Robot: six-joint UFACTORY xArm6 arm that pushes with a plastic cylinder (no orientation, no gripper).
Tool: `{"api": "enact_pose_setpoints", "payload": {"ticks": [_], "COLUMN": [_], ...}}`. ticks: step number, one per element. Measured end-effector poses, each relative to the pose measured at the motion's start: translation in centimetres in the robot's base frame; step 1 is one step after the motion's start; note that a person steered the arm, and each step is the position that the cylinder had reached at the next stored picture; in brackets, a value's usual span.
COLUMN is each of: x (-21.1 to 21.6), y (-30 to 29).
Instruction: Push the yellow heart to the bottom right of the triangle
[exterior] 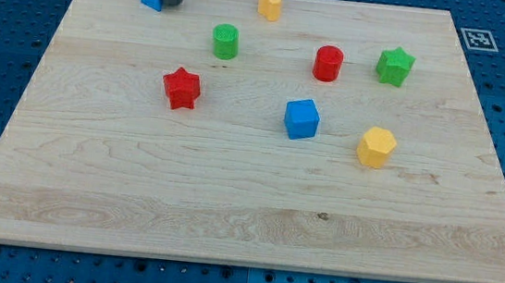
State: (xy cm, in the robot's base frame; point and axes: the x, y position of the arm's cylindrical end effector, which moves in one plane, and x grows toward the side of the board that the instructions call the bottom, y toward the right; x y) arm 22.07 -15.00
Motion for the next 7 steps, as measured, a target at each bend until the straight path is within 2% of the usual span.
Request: {"api": "enact_pose_setpoints", "payload": {"ticks": [3,4,5,6,7], "x": [-0.5,0.0,1.8,5.5,5.5], "y": [-1.3,2.4,9.6,15.2,22.6]}}
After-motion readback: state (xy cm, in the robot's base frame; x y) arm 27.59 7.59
